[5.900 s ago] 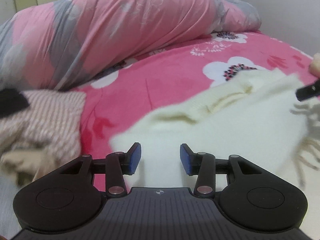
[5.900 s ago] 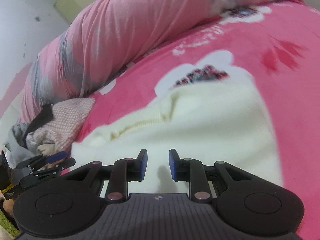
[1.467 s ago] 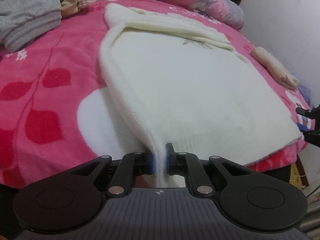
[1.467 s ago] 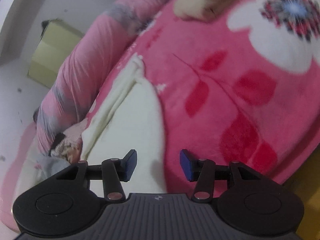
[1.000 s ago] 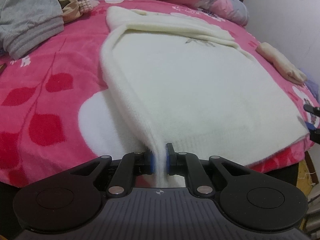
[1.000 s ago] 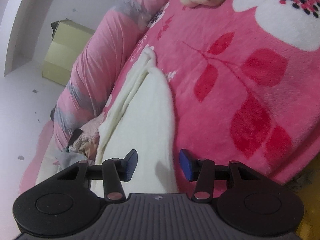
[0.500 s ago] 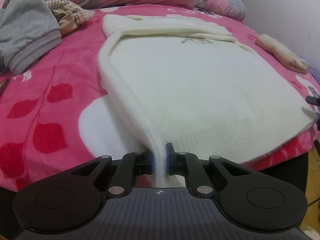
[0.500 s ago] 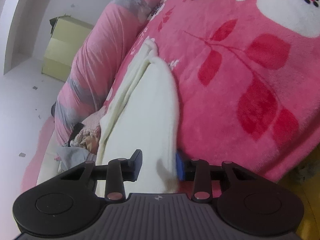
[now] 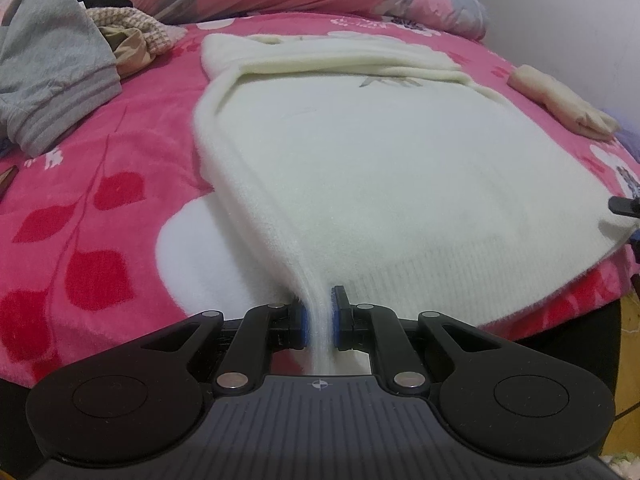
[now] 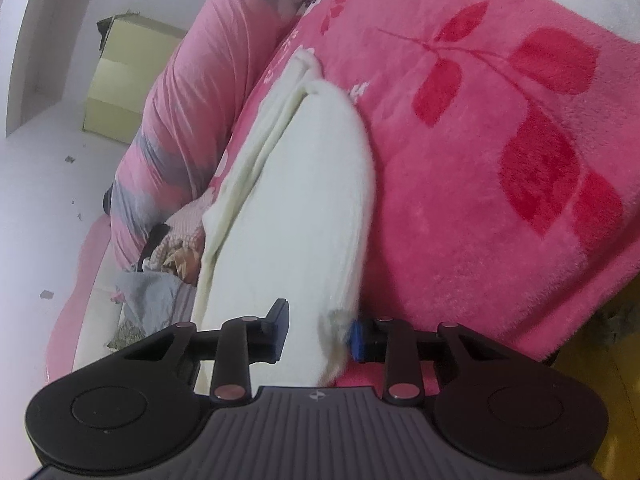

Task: Fold clothes
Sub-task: 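Grasp the fleece hem with the right gripper beside the left gripper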

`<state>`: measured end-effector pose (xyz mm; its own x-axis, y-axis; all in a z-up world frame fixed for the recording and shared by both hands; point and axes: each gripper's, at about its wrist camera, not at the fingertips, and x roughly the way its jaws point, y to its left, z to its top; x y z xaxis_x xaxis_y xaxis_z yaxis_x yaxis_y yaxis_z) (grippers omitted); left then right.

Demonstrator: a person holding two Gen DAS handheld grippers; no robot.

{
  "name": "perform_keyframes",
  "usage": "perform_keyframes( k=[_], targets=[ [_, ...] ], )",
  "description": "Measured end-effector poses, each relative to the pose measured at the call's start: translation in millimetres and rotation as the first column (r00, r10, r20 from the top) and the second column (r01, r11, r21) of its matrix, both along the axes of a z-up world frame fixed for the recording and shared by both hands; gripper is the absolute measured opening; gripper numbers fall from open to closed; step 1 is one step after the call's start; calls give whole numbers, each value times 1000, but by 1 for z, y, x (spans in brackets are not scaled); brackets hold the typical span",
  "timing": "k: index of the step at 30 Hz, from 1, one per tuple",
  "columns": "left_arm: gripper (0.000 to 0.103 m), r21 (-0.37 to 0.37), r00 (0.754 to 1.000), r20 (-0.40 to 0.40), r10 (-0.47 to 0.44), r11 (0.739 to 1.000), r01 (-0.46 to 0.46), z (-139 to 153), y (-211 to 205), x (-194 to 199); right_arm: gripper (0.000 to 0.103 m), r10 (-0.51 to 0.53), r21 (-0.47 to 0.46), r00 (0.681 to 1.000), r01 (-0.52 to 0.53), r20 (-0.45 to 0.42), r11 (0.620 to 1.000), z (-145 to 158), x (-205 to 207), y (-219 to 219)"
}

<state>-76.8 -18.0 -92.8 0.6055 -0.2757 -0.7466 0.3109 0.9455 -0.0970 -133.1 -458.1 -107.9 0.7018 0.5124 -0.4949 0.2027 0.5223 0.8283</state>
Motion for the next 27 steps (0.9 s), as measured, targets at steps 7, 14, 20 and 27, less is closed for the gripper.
perform_keyframes(
  k=[7,14,20,27],
  targets=[
    [9,-9,1000,5,-8,1000,8,-1,2,-1,32,5,7,1000,-5,-15,1000,-3,-4,8],
    [10,-52,1000,-11,-6,999,5,-1,8,-1,28,-2,0,999,2,-32,1000,-7,-4,13],
    [19,-162,998,-70,-2,987,-10,-8,20,-1,27,-15,14,999,16,-36,1000,-11,-4,13],
    [23,-206,995,-95,-13,979,-7,-13,19,1,28,-40,82,999,42,-31,996,-20,-7,8]
  ],
)
